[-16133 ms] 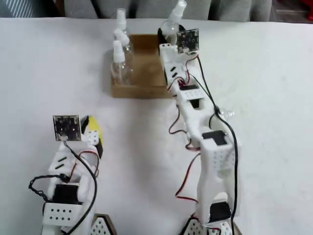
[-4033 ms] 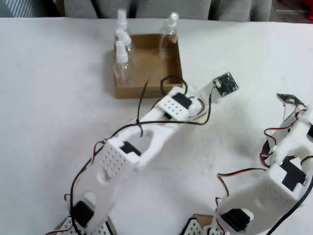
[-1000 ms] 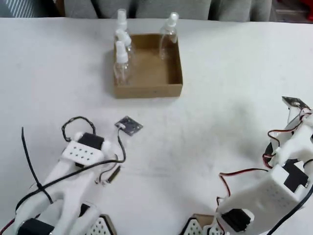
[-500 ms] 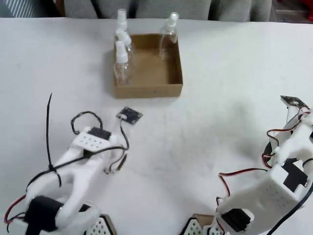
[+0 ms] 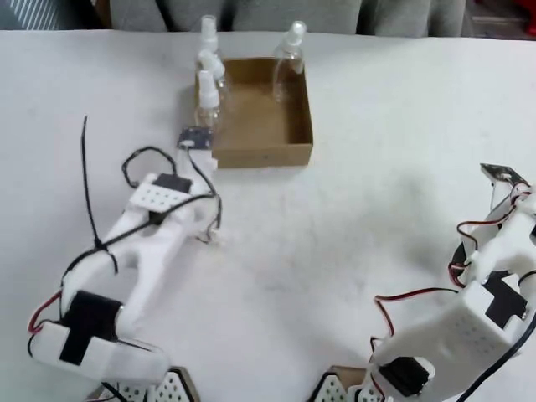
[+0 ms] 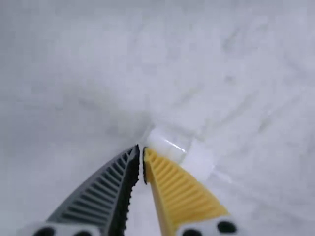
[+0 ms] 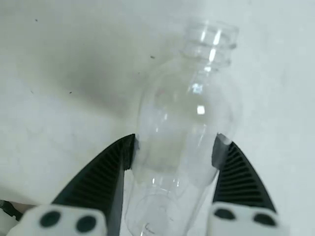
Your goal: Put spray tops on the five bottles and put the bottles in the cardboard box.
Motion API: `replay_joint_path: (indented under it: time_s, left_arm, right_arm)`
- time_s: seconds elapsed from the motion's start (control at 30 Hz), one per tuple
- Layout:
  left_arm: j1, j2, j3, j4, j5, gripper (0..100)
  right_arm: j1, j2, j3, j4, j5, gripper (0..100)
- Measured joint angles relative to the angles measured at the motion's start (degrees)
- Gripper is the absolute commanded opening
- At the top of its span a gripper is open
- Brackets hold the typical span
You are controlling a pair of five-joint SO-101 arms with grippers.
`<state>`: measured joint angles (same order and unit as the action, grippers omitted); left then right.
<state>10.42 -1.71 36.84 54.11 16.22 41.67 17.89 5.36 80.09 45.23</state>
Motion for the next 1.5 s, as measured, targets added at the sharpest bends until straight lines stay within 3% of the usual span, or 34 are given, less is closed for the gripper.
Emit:
replay_joint_path:
  time_s: [0.17, 0.27, 0.5, 0.77, 1.07, 1.27, 1.5]
  left_arm:
    - [4.66, 2.99, -0.70, -2.55, 14.68, 2]
    - [6.33, 4.04, -0.70, -3.96, 19.08, 2]
    - [7.82, 4.48, -0.70, -10.73, 20.22, 2]
    - [10.11, 4.48, -0.70, -12.13, 20.40, 2]
    - [10.29, 4.48, -0.70, -12.13, 20.40, 2]
    - [10.29, 4.48, -0.70, -12.13, 20.40, 2]
    - [10.29, 4.48, -0.70, -12.13, 20.40, 2]
  right_arm:
    - [0.00, 0.00, 0.00, -0.35, 0.00, 14.5]
    - [0.00, 0.00, 0.00, -1.58, 0.00, 14.5]
    - [0.00, 0.00, 0.00, -1.85, 0.00, 15.2]
    - [-1.41, 0.00, 0.00, -1.76, 0.00, 29.6]
    - [-1.41, -2.29, -0.09, -3.43, 0.00, 29.0]
    - [0.18, -7.82, -0.09, -3.43, -5.10, 19.2]
    - [0.00, -8.97, -0.09, -3.25, -9.85, 25.7]
